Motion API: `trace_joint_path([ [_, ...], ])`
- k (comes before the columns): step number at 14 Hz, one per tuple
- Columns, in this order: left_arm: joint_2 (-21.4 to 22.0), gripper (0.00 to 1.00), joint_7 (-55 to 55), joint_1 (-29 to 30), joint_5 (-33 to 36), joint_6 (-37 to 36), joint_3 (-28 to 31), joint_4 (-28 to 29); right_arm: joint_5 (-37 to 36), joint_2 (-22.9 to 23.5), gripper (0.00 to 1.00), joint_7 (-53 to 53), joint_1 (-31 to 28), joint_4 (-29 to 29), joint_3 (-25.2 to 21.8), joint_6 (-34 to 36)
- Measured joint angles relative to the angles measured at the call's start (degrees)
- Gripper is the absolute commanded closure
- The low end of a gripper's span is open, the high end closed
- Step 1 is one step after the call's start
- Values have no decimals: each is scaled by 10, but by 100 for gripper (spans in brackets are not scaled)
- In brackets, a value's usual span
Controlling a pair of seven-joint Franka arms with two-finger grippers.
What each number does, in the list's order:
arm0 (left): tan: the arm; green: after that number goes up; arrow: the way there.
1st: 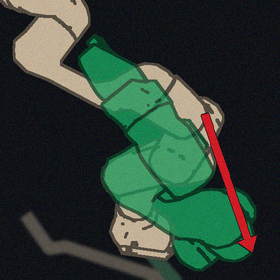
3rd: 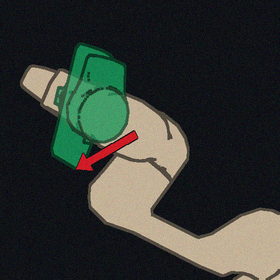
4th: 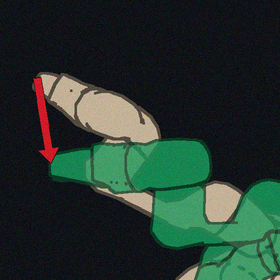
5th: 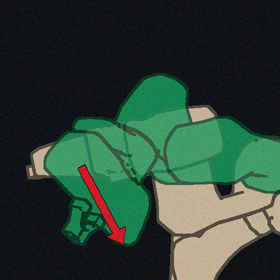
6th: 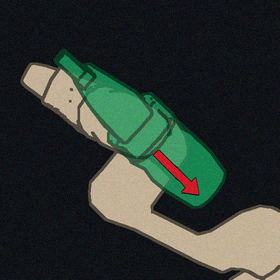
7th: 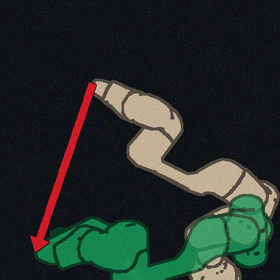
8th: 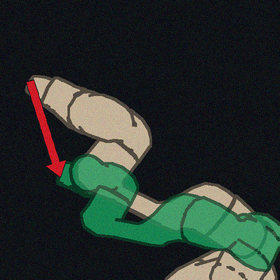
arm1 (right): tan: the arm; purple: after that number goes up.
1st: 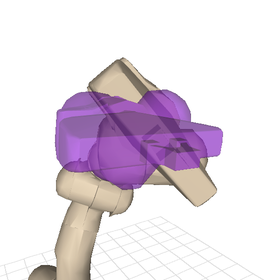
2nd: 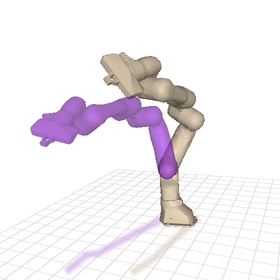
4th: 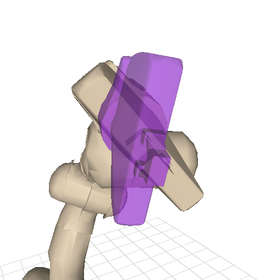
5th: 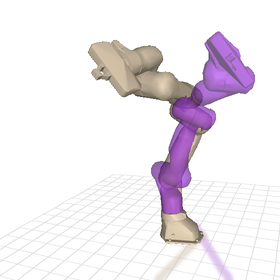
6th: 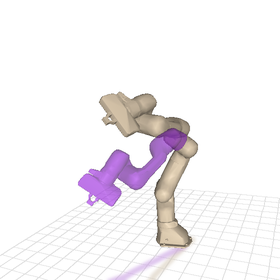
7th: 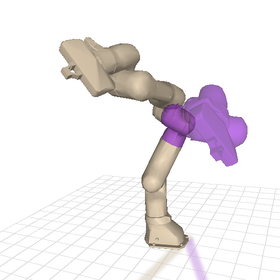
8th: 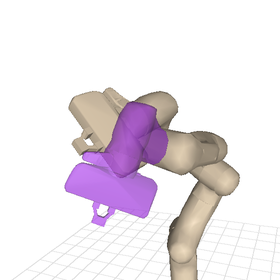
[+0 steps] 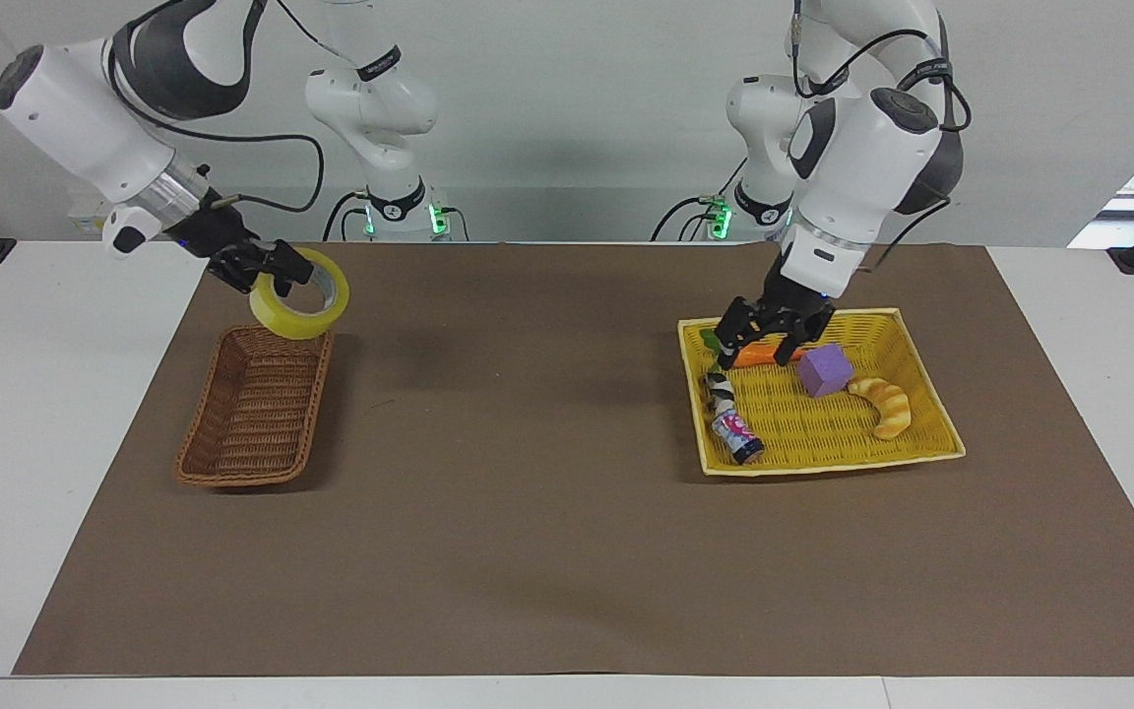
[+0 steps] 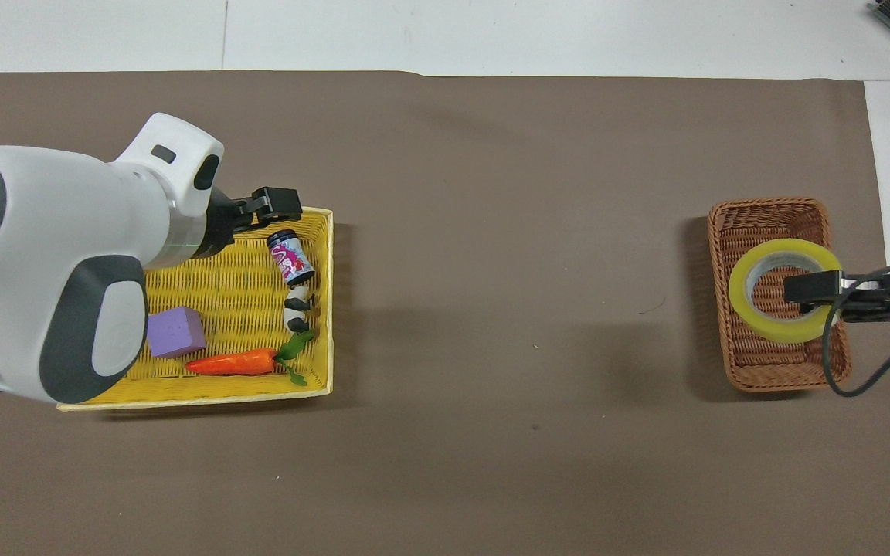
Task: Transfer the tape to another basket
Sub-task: 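Carry the tape into the brown basket while the left gripper withdraws, then lower the tape into the brown basket and open the right gripper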
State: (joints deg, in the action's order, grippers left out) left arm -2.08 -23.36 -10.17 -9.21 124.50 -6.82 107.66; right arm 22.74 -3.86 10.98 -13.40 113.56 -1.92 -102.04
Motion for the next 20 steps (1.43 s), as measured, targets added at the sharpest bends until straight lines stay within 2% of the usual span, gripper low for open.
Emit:
trace_joint_path([
  [3,0,0,117,63,8,-46,2,-16,11,69,100,107,-65,21,-1,-69],
  [5,1,0,173,101,8,-85,3,-42,37,101,100,128,-80,20,-1,-102],
  [7,3,0,205,124,9,-130,4,-69,56,112,100,128,-79,19,1,-118],
  [9,5,0,235,130,16,-175,14,-95,68,122,100,131,-81,19,1,-120],
  [12,5,0,260,130,80,-240,19,-142,76,142,100,138,-86,19,1,-130],
  [14,5,0,267,130,94,-266,18,-160,80,158,97,155,-87,19,1,-136],
  [15,6,0,268,130,95,-277,18,-168,81,164,84,158,-87,19,1,-138],
  [17,19,0,269,130,96,-288,19,-163,81,168,68,159,-87,21,1,-138],
  [18,29,0,273,130,96,-288,19,-152,81,169,55,159,-87,23,1,-138],
  [20,41,0,283,130,96,-287,19,-136,81,172,0,159,-87,26,1,-138],
])
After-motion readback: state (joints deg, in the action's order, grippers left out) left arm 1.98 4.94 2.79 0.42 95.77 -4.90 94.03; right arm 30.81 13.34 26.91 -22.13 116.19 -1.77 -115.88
